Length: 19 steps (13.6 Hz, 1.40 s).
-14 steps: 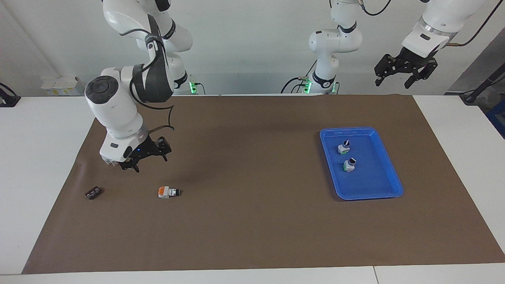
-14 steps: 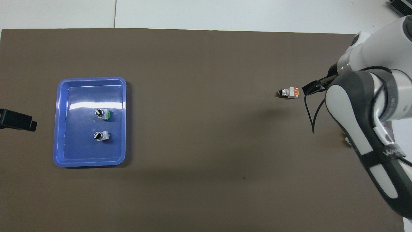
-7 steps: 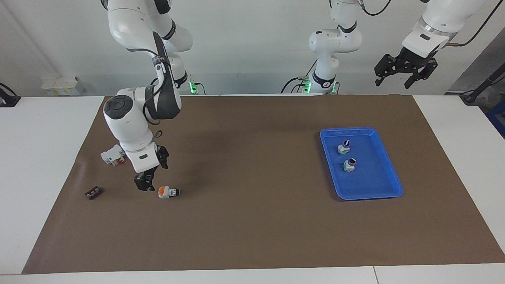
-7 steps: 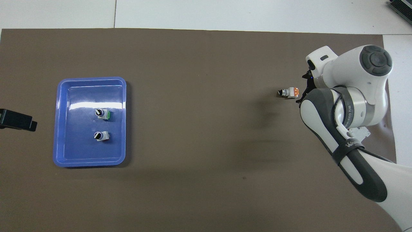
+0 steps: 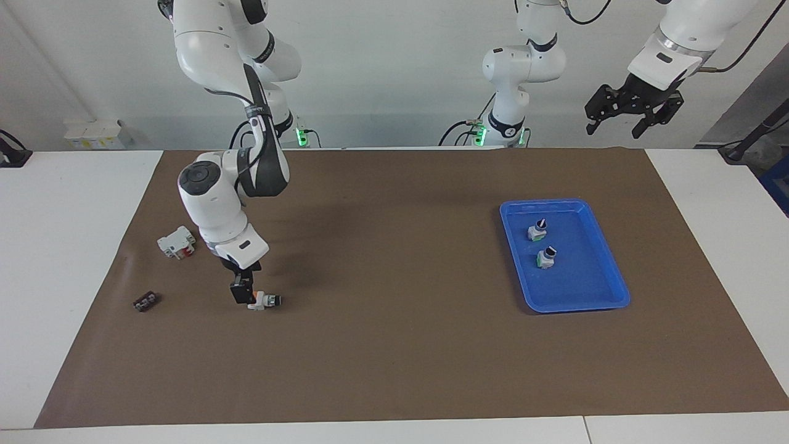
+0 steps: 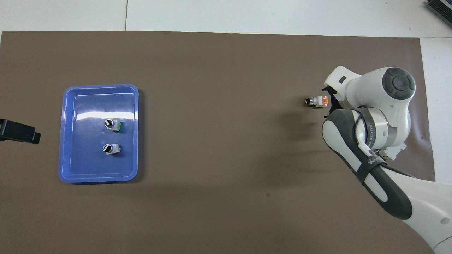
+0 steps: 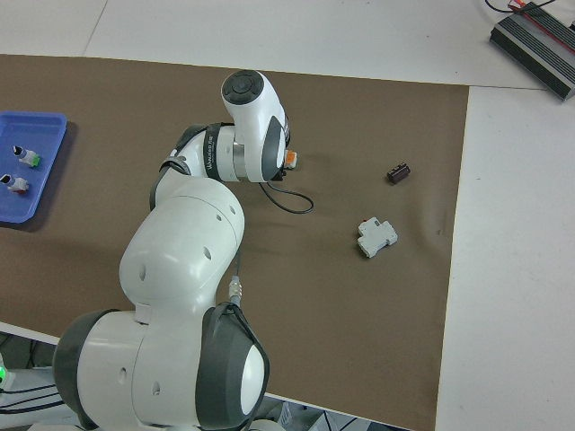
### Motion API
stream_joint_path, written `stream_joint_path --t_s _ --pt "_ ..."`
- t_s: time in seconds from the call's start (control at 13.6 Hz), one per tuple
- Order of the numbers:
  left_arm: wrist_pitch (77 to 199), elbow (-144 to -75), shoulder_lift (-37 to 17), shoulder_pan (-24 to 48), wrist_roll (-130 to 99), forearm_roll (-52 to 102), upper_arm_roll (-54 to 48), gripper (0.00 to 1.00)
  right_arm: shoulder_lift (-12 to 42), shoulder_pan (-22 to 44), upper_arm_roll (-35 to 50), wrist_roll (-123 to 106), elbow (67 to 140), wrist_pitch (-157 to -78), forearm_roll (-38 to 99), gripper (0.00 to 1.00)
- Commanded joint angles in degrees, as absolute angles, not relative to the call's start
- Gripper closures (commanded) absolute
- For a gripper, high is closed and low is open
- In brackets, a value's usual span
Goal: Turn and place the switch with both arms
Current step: 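Reach the right gripper to the white-orange switch and grasp it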
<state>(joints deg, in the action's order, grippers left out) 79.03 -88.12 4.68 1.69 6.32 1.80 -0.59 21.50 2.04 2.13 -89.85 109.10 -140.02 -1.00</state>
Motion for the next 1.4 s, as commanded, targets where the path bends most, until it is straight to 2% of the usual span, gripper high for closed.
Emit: stream_joint_path --t_s 0.0,0.07,0.22,0.29,0.37,0.44,0.66,0.81,0.95,1.32 --pt "79.2 -89.6 6.1 1.1 5.9 1.0 -0.9 0.0 25.5 1.5 2.5 -91.6 106.5 -142.3 -0.8 0.08" --pt "79.2 -89.6 6.1 1.1 5.9 1.0 -1.0 0.0 25.9 1.5 2.5 -92.4 106.5 -142.6 -0.7 0.11" --pt "79.3 -89.6 6.1 1.1 5.9 1.0 -0.9 0.0 26.5 1.5 2.5 -93.4 106.5 -143.0 -0.9 0.28" --pt "79.2 -89.6 6.1 1.1 5.9 1.0 -0.9 0.0 26.9 1.6 2.5 -93.6 106.6 -144.2 -0.8 0.46" --pt "79.3 -89.6 6.1 1.1 5.9 1.0 -1.0 0.0 27.1 2.0 2.5 -93.5 106.5 -144.3 -0.8 0.93" --pt "79.2 -89.6 6.1 1.1 5.9 1.0 -1.0 0.0 27.0 2.3 2.5 -92.6 106.6 -143.8 -0.1 1.0" --pt "79.2 -89.6 6.1 1.1 5.9 1.0 -0.9 0.0 25.6 2.0 2.5 -94.7 106.1 -136.9 -0.5 1.0" --pt "79.2 -89.6 6.1 1.1 5.9 1.0 -0.9 0.0 22.4 1.9 4.7 -95.4 106.2 -133.5 0.7 1.0" --pt "79.3 -89.6 6.1 1.1 5.9 1.0 -1.0 0.0 19.1 0.3 8.1 -98.2 106.1 -129.4 7.2 1.0" --pt "79.2 -89.6 6.1 1.1 5.9 1.0 -0.9 0.0 12.5 1.1 11.7 -104.3 106.1 -118.1 23.4 1.0"
